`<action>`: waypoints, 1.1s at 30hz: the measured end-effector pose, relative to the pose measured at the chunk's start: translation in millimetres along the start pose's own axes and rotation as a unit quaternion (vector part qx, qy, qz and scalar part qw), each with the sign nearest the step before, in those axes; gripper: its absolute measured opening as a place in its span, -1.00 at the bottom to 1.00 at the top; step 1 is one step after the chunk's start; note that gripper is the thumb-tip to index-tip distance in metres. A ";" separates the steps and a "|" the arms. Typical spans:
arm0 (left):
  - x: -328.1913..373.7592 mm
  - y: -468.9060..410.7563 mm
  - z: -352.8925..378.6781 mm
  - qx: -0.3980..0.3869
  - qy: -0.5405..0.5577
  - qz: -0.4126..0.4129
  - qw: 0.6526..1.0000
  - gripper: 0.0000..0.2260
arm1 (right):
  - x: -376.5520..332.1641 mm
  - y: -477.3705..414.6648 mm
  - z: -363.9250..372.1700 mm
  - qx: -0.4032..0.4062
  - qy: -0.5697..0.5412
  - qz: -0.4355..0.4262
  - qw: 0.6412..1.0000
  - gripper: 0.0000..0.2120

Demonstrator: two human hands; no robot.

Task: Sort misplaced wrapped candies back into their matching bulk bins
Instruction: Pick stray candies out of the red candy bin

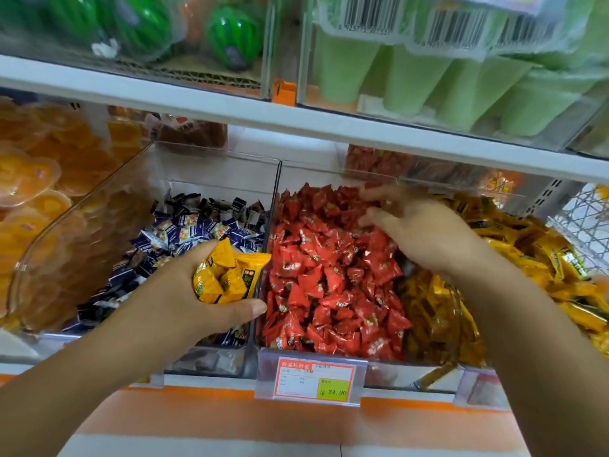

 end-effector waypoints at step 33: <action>12.0 0.3 0.7 0.021 -0.010 -0.016 1.000 -0.11 | -12.9 30.1 38.5 -0.181 0.293 -0.057 0.937 -0.62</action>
Point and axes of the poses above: each hand's wrist, its own y-axis away from the middle knuckle, its own z-axis out of the palm, x = y × z, the point moved 4 cm from there along -y, towards the middle knuckle, and after that the axes turned 15 degrees about z, right-handed, at the moved point
